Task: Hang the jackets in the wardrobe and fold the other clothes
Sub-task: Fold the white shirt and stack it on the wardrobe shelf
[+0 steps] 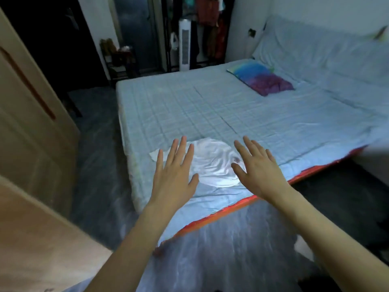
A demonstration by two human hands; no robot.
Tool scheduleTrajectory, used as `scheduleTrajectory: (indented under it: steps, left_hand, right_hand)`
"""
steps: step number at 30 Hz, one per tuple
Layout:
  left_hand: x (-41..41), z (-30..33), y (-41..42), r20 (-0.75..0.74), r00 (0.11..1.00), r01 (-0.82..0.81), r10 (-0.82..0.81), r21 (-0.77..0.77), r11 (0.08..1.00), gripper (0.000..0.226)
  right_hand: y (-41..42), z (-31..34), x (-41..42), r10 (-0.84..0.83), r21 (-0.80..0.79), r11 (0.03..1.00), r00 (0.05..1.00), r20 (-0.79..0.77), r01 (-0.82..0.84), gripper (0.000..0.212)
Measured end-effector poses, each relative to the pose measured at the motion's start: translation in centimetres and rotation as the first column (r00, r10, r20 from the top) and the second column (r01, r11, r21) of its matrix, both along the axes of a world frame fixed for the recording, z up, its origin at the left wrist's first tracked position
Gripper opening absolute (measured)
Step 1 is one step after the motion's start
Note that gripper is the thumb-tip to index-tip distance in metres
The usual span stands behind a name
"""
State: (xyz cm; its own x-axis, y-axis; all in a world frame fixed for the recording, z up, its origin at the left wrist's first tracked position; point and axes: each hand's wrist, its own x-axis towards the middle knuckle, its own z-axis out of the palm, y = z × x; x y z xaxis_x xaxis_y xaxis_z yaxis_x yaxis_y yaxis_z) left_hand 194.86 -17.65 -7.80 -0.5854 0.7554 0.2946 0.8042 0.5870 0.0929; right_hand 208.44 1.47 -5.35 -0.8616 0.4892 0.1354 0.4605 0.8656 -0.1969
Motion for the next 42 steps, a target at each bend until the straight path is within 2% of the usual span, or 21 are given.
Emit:
scheduleTrajectory:
  steps: [5, 13, 26, 29, 31, 33, 36, 39, 42]
  left_hand:
    - [1.2, -1.0, 10.8, -0.001, 0.991, 0.137, -0.137, -0.018, 0.990, 0.076]
    - [-0.4, -2.7, 19.1, 0.048, 0.983, 0.179, -0.175, -0.110, 0.978, 0.073]
    - [-10.3, -5.5, 26.0, 0.133, 0.982, 0.146, -0.131, -0.112, 0.983, 0.067]
    - [-12.5, -5.9, 27.4, 0.168, 0.980, 0.129, -0.105, -0.139, 0.982, 0.056]
    - [-15.5, -7.4, 28.5, 0.250, 0.968, 0.052, -0.012, -0.152, 0.987, 0.046]
    - [-15.8, -7.8, 29.5, 0.226, 0.973, 0.100, -0.055, -0.195, 0.976, 0.040]
    - [-18.0, -11.1, 29.6, 0.265, 0.964, 0.094, -0.020, -0.271, 0.958, 0.042]
    - [-18.8, -14.8, 29.1, 0.340, 0.940, 0.100, 0.016, -0.322, 0.941, 0.063]
    - [-18.9, -18.7, 28.8, 0.373, 0.926, 0.118, 0.056, -0.428, 0.896, 0.047]
  right_hand:
    - [8.8, -0.3, 4.7, -0.111, 0.015, 0.994, 0.993, 0.039, 0.111, 0.066]
    - [16.9, -1.3, 6.6, -0.128, 0.003, 0.992, 0.987, 0.092, 0.129, 0.066]
    - [24.1, -1.4, -7.0, -0.015, -0.042, 0.999, 0.999, 0.052, 0.017, 0.064]
    - [25.4, -1.2, -9.2, -0.001, -0.057, 0.998, 1.000, 0.024, 0.003, 0.063]
    - [27.2, -2.5, -13.3, 0.056, -0.062, 0.997, 0.997, 0.052, -0.052, 0.062]
    - [28.0, -3.0, -13.4, 0.021, -0.053, 0.998, 0.999, 0.030, -0.020, 0.061]
    - [28.8, -6.2, -16.0, 0.054, -0.102, 0.994, 0.997, 0.051, -0.049, 0.061]
    - [28.9, -10.2, -17.7, 0.101, -0.151, 0.985, 0.990, 0.097, -0.086, 0.059]
    - [28.8, -15.0, -18.8, 0.164, -0.203, 0.969, 0.979, 0.121, -0.138, 0.051]
